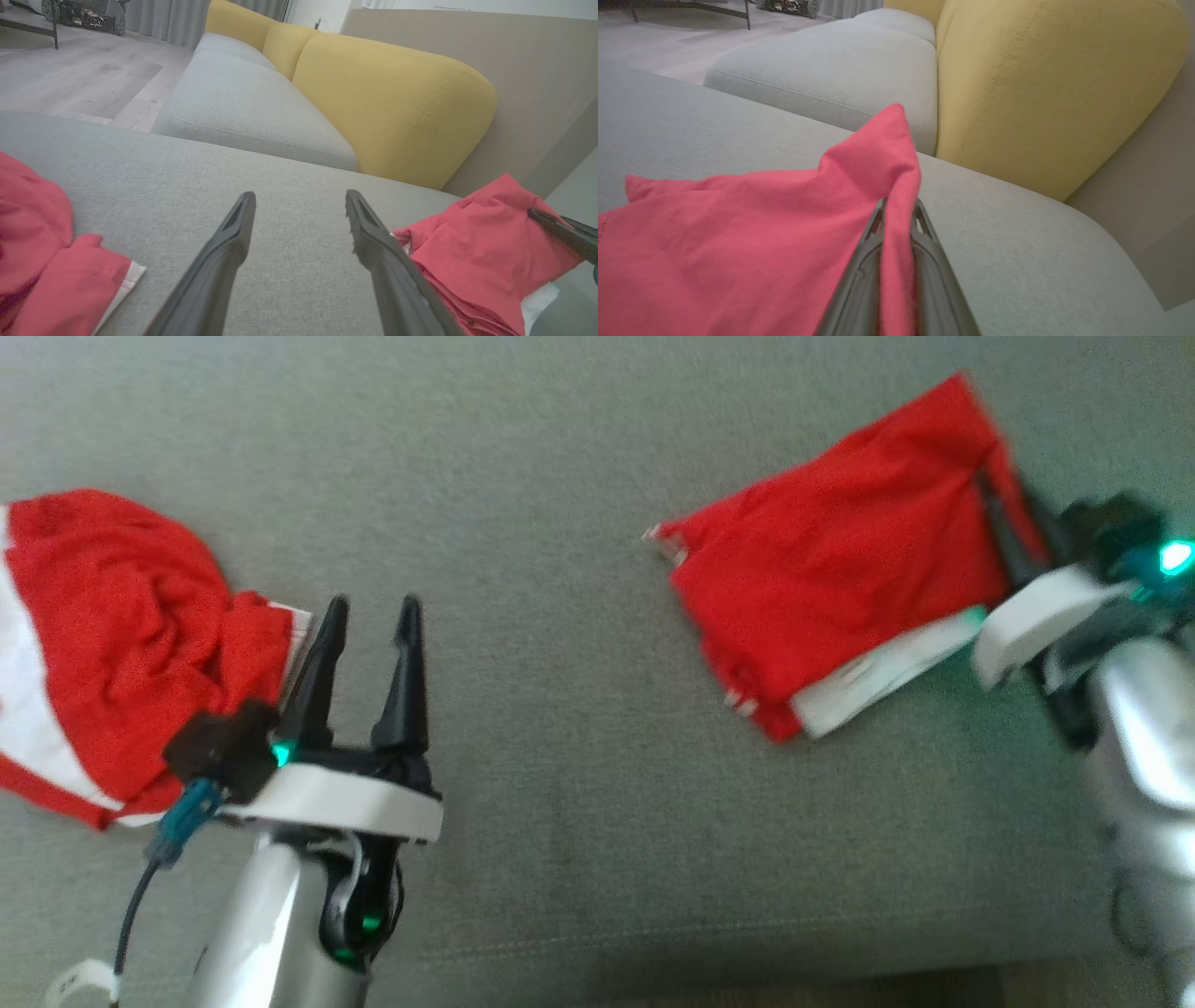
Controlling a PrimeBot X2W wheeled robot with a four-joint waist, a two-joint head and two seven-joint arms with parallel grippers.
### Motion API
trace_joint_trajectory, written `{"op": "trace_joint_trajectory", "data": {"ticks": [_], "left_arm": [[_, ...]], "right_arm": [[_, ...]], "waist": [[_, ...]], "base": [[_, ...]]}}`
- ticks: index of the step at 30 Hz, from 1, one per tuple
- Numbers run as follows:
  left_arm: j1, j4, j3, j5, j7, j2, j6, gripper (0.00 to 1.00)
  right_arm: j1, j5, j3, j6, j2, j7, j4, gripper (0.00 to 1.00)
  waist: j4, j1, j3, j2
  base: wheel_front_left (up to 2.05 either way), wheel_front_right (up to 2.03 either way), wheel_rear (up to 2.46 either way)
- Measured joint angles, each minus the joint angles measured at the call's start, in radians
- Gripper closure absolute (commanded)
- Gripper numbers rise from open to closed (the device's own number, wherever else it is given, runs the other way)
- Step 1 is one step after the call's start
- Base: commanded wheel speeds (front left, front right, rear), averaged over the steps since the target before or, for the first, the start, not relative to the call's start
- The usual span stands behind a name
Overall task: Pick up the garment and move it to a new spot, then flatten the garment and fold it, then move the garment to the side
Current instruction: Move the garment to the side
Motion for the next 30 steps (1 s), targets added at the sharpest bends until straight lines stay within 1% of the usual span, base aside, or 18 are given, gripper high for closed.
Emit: {"op": "trace_joint_trajectory", "data": {"ticks": [3,5,8,10,13,15,17,18,19,23,29,30], "left_arm": [[-0.035,-0.004,-0.018,0.016,-0.002,0.000,-0.011,0.00],[-0.058,-0.009,-0.031,0.022,-0.002,0.000,-0.017,0.00],[-0.091,-0.014,-0.041,0.022,-0.002,-0.001,-0.020,0.00],[-0.103,-0.021,-0.046,0.022,-0.002,-0.001,-0.020,0.00],[-0.110,-0.032,-0.051,0.022,-0.002,-0.001,-0.020,0.00],[-0.110,-0.032,-0.052,0.022,-0.002,-0.001,-0.025,0.00],[-0.110,-0.034,-0.052,0.022,-0.002,-0.001,-0.027,0.00],[-0.110,-0.034,-0.052,0.022,-0.002,-0.001,-0.027,0.00],[-0.110,-0.034,-0.052,0.022,-0.002,-0.001,-0.027,0.00],[-0.110,-0.034,-0.051,0.022,-0.002,-0.001,-0.029,0.00],[-0.110,-0.032,-0.041,0.022,-0.002,-0.001,-0.037,0.00],[-0.110,-0.031,-0.039,0.022,-0.002,-0.001,-0.037,0.00]], "right_arm": [[-0.059,0.030,-0.005,0.000,-0.050,0.035,0.020,1.00],[-0.093,0.051,-0.032,0.000,-0.077,0.053,0.040,1.00],[-0.131,0.060,-0.103,0.000,-0.105,0.080,0.081,1.00],[-0.145,0.060,-0.166,0.000,-0.112,0.088,0.106,1.00],[-0.162,0.067,-0.266,0.000,-0.108,0.099,0.135,1.00],[-0.172,0.044,-0.316,0.000,-0.093,0.104,0.139,1.00],[-0.176,0.028,-0.329,0.000,-0.083,0.104,0.139,1.00],[-0.184,-0.001,-0.358,0.000,-0.062,0.108,0.139,1.00],[-0.184,-0.001,-0.358,0.000,-0.062,0.108,0.139,1.00],[-0.198,-0.027,-0.438,0.000,-0.033,0.122,0.144,1.00],[-0.218,-0.029,-0.455,0.000,-0.021,0.162,0.140,1.00],[-0.218,-0.029,-0.460,0.000,-0.017,0.162,0.135,0.84]], "waist": [[-0.017,0.0000,0.036,0.0000],[-0.026,0.0000,0.061,0.0000],[-0.039,0.0002,0.093,0.0000],[-0.046,0.0001,0.108,0.0000],[-0.054,0.0002,0.128,0.0000],[-0.058,0.0002,0.137,0.0000],[-0.059,0.0000,0.139,0.0000],[-0.060,0.0000,0.144,0.0000],[-0.060,0.0000,0.144,0.0000],[-0.057,0.0000,0.150,0.0000],[-0.051,0.0000,0.163,0.0000],[-0.051,0.0000,0.164,0.0000]], "base": [[0.00,0.00,0.00],[0.00,0.00,0.00],[0.00,0.00,0.00],[0.00,0.00,0.00],[0.00,0.00,0.00],[0.00,0.00,0.00],[0.00,0.00,0.00],[0.00,0.00,0.00],[0.00,0.00,0.00],[0.00,0.00,0.00],[0.00,0.00,0.00],[0.00,0.00,0.00]]}}
